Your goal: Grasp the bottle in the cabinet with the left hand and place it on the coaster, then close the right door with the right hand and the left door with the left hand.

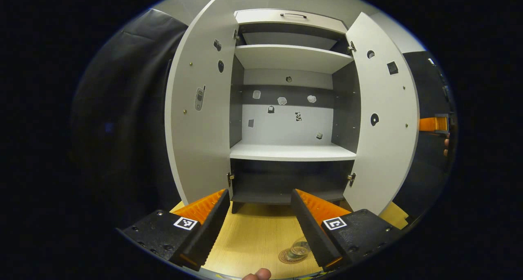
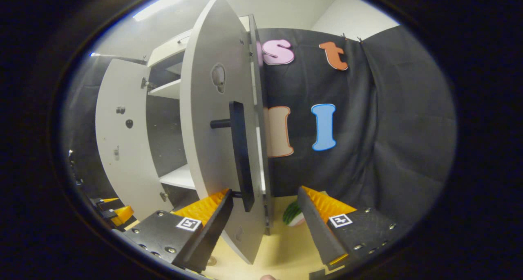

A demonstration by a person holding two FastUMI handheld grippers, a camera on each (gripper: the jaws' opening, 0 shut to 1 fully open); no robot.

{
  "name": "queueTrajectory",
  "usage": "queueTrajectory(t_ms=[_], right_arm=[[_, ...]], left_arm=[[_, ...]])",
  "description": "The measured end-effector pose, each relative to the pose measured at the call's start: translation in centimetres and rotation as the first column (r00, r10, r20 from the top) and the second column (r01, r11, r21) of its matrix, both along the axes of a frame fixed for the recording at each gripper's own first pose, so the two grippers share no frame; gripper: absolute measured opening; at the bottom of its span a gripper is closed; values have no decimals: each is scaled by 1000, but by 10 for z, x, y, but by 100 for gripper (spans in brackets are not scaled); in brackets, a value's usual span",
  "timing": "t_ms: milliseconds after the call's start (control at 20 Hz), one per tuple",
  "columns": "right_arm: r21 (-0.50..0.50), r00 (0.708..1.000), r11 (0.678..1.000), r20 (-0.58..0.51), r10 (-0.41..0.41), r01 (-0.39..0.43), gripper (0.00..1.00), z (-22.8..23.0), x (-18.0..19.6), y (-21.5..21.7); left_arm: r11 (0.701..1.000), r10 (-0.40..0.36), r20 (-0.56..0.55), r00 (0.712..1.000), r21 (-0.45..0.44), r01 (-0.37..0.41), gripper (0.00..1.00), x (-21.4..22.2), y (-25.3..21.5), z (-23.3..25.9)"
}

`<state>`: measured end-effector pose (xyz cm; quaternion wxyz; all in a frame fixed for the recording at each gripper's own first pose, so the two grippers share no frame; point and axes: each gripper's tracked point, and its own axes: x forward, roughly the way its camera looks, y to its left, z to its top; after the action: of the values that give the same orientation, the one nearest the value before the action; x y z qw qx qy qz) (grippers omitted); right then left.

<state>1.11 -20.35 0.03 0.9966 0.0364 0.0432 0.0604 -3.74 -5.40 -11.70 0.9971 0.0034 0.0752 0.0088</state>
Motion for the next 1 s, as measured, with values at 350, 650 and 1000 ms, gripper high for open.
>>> queueTrajectory(t_ms=[350,650,1000], right_arm=[[6,997,997,0,81,-81,98,-2,10,41],[20,993,993,-5,119,-119,98,-5,17,64],[30,992,991,10,127,-127,100,-8,37,104]], left_arm=[[999,36,-23,999,-13,-36,96,-5,16,-8],[997,59,-19,998,-50,-60,95,-10,32,-5],[995,97,17,995,-37,-96,95,-18,58,9]])
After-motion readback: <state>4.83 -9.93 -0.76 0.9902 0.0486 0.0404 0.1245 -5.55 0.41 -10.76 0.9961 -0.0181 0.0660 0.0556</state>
